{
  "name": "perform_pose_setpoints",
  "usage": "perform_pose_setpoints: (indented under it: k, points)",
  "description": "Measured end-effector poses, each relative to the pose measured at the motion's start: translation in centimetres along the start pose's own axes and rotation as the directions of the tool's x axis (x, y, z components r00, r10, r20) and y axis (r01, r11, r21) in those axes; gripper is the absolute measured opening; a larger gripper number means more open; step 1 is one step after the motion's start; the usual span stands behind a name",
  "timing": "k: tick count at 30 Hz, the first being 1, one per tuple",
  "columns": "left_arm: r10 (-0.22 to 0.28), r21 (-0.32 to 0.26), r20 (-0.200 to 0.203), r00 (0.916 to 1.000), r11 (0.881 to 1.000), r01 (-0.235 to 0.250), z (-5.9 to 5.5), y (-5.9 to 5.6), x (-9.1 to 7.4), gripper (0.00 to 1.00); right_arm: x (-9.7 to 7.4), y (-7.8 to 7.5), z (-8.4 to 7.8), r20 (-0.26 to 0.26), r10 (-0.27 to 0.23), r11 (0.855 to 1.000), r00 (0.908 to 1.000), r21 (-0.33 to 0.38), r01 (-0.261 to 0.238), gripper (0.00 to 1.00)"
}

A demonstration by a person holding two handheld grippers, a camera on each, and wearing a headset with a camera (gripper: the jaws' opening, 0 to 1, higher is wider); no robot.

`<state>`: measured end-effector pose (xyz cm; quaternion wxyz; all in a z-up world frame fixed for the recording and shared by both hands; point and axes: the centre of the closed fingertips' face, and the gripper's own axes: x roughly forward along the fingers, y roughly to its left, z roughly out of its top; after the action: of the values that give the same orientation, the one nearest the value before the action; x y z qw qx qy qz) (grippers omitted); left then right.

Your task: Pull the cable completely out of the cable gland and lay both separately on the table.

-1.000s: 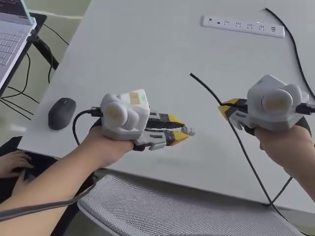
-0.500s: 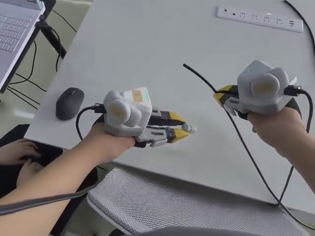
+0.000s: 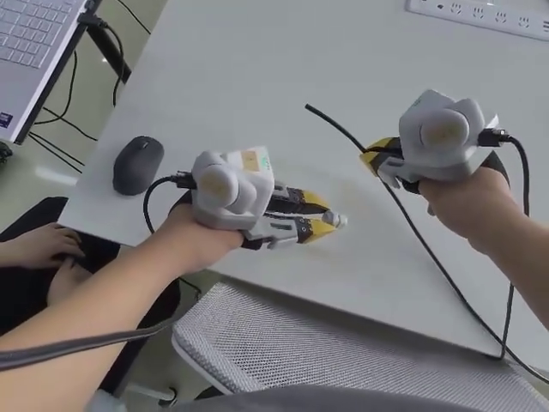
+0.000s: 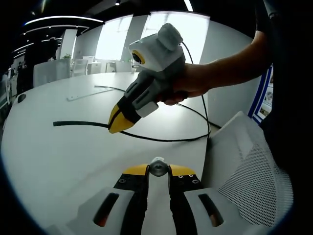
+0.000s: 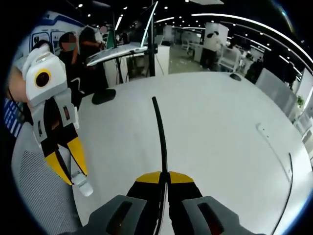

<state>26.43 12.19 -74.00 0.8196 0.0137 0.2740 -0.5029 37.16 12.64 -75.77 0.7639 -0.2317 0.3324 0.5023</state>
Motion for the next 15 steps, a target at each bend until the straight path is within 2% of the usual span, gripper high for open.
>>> perform_pose_setpoints:
  k: [10, 15]
  points:
    - [0.010, -0.017, -0.007, 0.9999, 1.000, -0.010, -1.7, 1.6, -0.1, 0.15, 3.3, 1.3, 0.7, -0.020, 0.052, 0.999, 0.9984, 0.002, -0.052, 0.00]
    - [0.018, -0.024, -0.024, 0.9995, 1.000, -0.018, -2.8, 2.5, 0.0, 0.15, 4.6, 1.7, 0.0, -0.052, 0.069, 0.998, 0.9962, -0.005, -0.069, 0.00]
